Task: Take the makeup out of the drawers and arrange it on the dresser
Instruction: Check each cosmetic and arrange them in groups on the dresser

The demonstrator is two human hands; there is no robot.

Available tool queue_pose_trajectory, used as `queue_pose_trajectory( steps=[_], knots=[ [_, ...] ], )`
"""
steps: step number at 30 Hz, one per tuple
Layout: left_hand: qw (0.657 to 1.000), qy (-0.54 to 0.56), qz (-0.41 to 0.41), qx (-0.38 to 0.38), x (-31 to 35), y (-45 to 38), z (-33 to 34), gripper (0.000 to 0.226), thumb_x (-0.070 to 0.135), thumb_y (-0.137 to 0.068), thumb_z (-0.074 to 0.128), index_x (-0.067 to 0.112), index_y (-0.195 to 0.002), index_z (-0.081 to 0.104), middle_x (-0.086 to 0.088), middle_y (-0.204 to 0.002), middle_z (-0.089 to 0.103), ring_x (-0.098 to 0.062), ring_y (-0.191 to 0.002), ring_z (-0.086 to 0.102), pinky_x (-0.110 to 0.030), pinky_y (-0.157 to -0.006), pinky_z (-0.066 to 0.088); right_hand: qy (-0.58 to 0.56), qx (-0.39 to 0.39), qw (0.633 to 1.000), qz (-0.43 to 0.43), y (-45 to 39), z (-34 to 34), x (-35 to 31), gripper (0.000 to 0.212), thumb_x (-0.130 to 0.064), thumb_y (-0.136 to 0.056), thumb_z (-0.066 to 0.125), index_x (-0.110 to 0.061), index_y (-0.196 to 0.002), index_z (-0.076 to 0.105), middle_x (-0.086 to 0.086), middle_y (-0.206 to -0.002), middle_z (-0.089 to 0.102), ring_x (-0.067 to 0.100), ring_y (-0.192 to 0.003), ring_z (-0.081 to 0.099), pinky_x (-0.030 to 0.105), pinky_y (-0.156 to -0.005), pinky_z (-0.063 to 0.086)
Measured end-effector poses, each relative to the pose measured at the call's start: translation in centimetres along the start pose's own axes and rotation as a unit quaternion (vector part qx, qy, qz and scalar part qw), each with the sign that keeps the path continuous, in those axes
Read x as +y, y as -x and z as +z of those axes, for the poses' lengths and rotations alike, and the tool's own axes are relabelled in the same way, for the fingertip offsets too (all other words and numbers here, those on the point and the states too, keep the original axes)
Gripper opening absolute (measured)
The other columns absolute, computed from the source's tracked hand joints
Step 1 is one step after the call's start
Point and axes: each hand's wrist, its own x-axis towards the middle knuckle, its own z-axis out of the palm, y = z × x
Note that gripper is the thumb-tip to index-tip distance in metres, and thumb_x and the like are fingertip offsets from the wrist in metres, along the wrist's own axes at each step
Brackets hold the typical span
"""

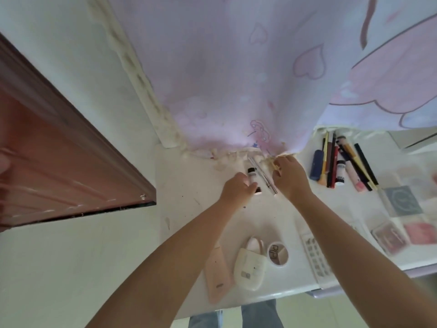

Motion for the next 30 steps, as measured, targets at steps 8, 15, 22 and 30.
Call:
queue_pose_trajectory(
  steps=[8,15,22,30],
  knots=[
    [0.992,-0.119,0.025,0.014,-6.9,7.0,-6.6,0.034,0.025,-0.091,0.049,0.008,-0.119,0.048,-0.009,-0.118,0.054,-0.018,-0.098,0.053,-0.023,-0.081,0.037,-0.090,0.051,0.993,-0.060,5.5,0.0,-2.1,0.022,0.017,-0.068,0.053,0.012,-0.085,0.065,0.028,-0.097,0.062,0.041,-0.088,0.059,0.035,-0.081,0.042],
    [0.983,-0.164,-0.072,0.033,-13.6,15.3,-7.3,0.062,0.039,-0.082,0.060,0.009,-0.132,0.039,-0.010,-0.131,0.045,-0.025,-0.120,0.045,-0.034,-0.097,0.040,-0.125,-0.040,0.983,-0.132,11.8,3.8,-7.5,0.020,0.013,-0.071,0.054,0.009,-0.087,0.065,0.024,-0.098,0.063,0.039,-0.096,0.056,0.036,-0.087,0.040],
    [0.977,-0.174,-0.120,0.040,-14.3,17.0,-4.7,0.052,0.036,-0.076,0.063,0.007,-0.116,0.046,-0.010,-0.119,0.049,-0.025,-0.108,0.051,-0.031,-0.082,0.043,-0.074,-0.165,0.974,-0.136,13.3,5.9,-10.7,0.029,0.000,-0.084,0.046,0.001,-0.110,0.059,0.016,-0.117,0.058,0.030,-0.112,0.048,0.028,-0.088,0.034],
    [0.972,-0.217,-0.081,0.041,-14.0,16.6,-5.7,0.040,0.026,-0.075,0.061,0.007,-0.106,0.047,-0.009,-0.110,0.052,-0.025,-0.098,0.055,-0.027,-0.068,0.039,-0.057,-0.209,0.969,-0.122,13.2,5.3,-11.1,0.032,-0.013,-0.091,0.044,-0.006,-0.121,0.051,0.012,-0.117,0.059,0.027,-0.112,0.050,0.026,-0.089,0.035]
  ],
)
